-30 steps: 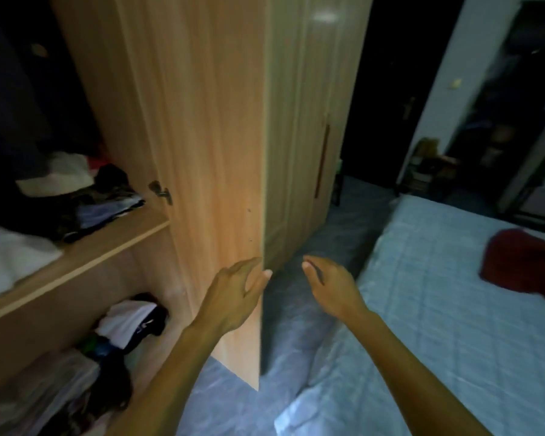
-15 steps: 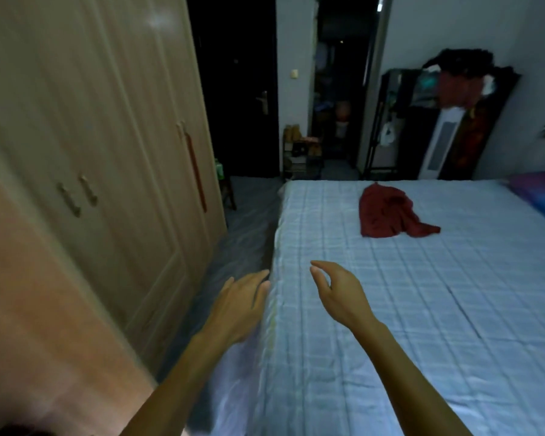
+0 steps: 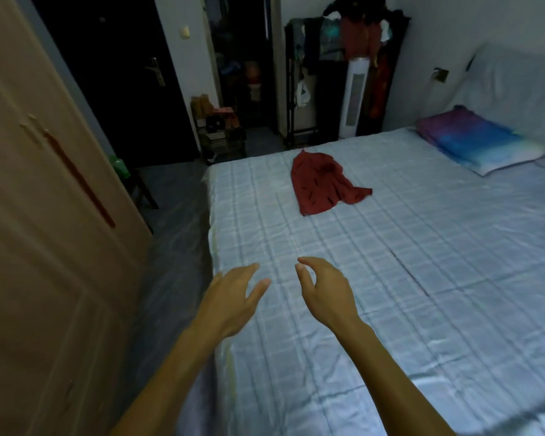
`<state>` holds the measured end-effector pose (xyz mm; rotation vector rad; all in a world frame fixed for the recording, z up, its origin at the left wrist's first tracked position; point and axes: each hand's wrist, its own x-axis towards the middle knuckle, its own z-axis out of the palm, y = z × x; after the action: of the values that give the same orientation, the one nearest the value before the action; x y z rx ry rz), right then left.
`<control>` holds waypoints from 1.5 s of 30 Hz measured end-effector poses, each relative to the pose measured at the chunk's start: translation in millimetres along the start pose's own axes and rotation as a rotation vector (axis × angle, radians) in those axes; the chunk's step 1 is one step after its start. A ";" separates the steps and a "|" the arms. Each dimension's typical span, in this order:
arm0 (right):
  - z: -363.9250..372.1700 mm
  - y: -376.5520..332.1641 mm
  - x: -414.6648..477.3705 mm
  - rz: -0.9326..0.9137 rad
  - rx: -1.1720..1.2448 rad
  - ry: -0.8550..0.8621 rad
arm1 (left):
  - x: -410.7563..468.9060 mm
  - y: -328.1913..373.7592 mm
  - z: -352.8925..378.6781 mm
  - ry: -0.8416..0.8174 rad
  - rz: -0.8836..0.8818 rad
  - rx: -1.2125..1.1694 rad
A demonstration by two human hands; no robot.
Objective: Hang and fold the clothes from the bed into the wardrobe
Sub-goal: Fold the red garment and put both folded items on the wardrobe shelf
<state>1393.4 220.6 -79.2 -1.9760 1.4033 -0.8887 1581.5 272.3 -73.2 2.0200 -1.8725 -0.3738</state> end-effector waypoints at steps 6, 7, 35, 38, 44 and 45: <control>29.7 12.5 58.8 0.104 -0.121 0.027 | 91.9 -36.0 9.8 -0.002 0.082 -0.089; 39.0 14.2 69.6 0.138 -0.151 0.048 | 109.5 -47.2 12.5 -0.014 0.096 -0.111; 171.0 -65.6 291.5 0.381 -0.278 0.225 | 338.2 -216.4 -64.6 -0.307 0.174 -0.403; 177.3 -72.8 296.3 0.329 -0.230 0.242 | 326.7 -222.8 -84.0 -0.252 0.212 -0.349; 212.9 -89.1 322.8 0.251 -0.201 0.199 | 334.0 -254.7 -112.9 -0.164 0.231 -0.150; 220.0 -92.3 329.1 0.251 -0.201 0.200 | 342.0 -262.9 -117.0 -0.162 0.240 -0.143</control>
<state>1695.5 -51.3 -82.8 -1.8351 1.8720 -0.8762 1897.8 -43.4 -64.8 1.6933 -2.0912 -0.6007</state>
